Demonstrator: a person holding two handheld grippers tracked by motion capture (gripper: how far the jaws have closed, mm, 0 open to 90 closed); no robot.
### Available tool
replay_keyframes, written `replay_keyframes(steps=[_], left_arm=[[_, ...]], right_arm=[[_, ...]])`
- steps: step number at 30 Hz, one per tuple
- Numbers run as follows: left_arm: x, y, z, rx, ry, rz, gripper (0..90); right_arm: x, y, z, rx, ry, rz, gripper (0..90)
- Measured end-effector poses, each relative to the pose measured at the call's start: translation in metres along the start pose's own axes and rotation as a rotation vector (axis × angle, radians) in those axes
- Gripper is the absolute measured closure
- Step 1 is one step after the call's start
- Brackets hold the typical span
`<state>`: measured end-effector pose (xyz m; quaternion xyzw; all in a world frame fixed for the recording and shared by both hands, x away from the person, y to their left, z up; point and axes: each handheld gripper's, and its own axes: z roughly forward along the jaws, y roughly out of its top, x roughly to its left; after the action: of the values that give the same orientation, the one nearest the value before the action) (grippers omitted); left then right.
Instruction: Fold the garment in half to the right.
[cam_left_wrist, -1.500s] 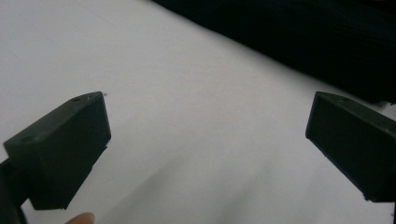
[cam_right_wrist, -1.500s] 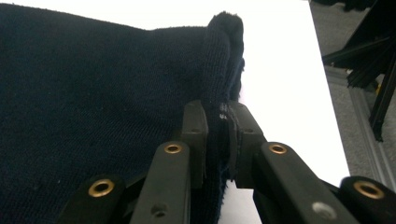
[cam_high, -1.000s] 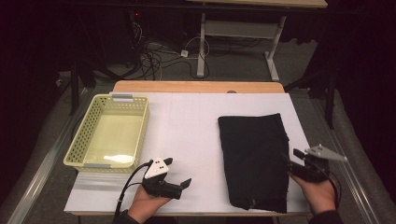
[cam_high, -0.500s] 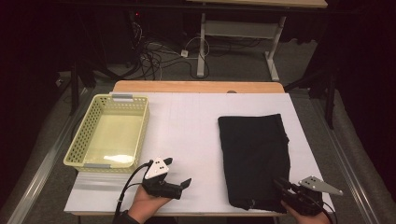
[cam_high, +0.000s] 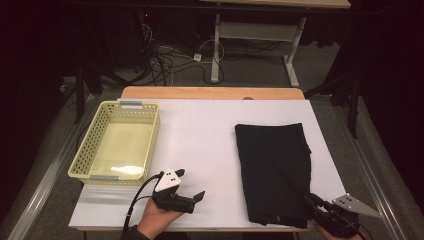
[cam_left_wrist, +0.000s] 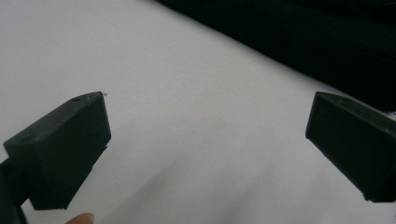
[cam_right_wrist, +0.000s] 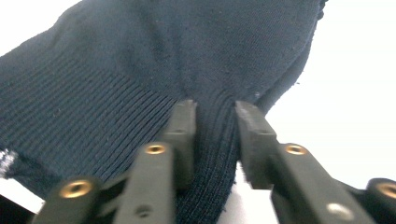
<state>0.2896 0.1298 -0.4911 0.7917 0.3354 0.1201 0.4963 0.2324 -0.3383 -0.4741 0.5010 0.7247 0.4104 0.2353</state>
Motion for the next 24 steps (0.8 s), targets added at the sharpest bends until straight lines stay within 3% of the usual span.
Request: replay_keyframes(steps=[10, 17, 24], left_arm=[[-0.0002, 0.0000, 0.0001, 0.000, 0.000, 0.002, 0.0], [-0.0003, 0.0000, 0.0001, 0.000, 0.000, 0.003, 0.0], [-0.0003, 0.0000, 0.0001, 0.000, -0.001, 0.004, 0.0]], right_arm=[[0.0007, 0.0044, -0.0015, -0.053, 0.028, -0.040, 30.7], [-0.0014, 0.0051, 0.0025, -0.067, 0.052, -0.040, 19.7], [-0.0030, 0.0061, 0.0028, -0.080, 0.056, -0.044, 14.7]])
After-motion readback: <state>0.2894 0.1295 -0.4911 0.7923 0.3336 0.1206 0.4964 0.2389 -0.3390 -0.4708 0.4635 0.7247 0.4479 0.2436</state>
